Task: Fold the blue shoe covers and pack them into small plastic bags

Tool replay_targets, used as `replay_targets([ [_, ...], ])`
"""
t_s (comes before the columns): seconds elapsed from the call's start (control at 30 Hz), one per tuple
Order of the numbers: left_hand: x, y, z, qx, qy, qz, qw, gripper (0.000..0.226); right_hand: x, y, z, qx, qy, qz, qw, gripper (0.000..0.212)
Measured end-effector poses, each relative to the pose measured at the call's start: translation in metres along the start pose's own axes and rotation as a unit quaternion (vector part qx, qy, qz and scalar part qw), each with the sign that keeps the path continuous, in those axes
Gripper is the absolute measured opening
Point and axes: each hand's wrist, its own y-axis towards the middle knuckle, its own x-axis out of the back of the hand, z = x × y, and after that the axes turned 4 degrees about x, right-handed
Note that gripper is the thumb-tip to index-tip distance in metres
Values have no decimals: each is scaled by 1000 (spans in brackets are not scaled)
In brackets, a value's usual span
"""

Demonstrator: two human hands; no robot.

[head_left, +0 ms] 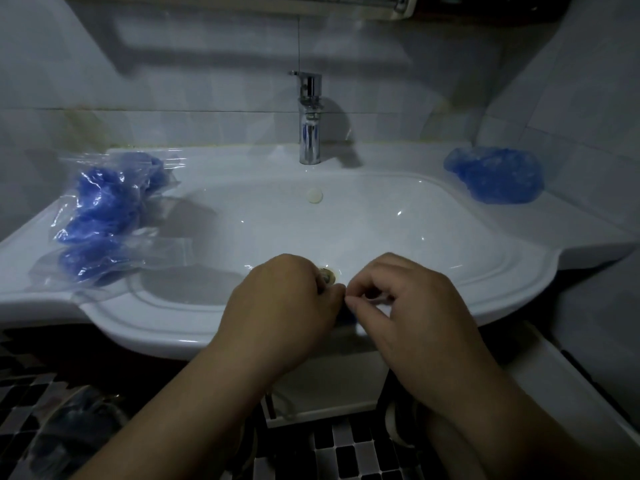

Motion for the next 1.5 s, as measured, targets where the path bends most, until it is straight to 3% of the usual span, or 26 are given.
replay_targets([
  [0.2, 0, 4, -2, 3, -58, -15, 998, 11, 5, 2, -5, 17, -13, 54, 998, 10],
  [0.43, -5, 9, 0, 23, 0, -9, 1000, 22, 13, 20, -4, -22, -19, 126, 992, 15],
  [0.57, 1, 8, 2, 5, 18, 13, 1000, 20, 6, 25, 0, 24, -66, 136, 988, 9],
  [0.67, 23, 9, 16, -4, -2, -86, 996, 17, -3, 25, 1, 20, -107, 116, 987, 9],
  [0.77, 50, 13, 50, -12, 90, -186, 978, 48, -5, 25, 1, -22, -84, 45, 995, 13],
  [0.83, 60, 20, 75, 26, 219, -171, 960, 66, -3, 24, 2, -46, -58, 15, 997, 14],
  [0.9, 64, 25, 89, 80, 265, -114, 954, 71, -2, 23, 5, -49, -40, 4, 998, 13],
  [1.0, 65, 30, 98, 126, 277, -69, 950, 61, -1, 21, 8, -52, -10, -1, 999, 12],
  [1.1, 62, 34, 106, 138, 292, -99, 941, 45, 0, 21, 7, -45, 22, -22, 998, 10],
  [1.2, 60, 34, 103, 92, 242, -173, 950, 15, 0, 20, 7, -35, 44, -51, 997, 8],
  [1.3, 63, 26, 79, -32, 121, -226, 966, 14, 3, 19, 9, -21, 59, -87, 994, 7],
  [1.4, 56, 18, 51, -110, 2, -185, 977, 14, 9, 19, 11, 13, 68, -131, 989, 6],
  [1.5, 42, 13, 33, -104, -92, -131, 982, 9, 17, 20, 14, 63, 40, -178, 981, 8],
])
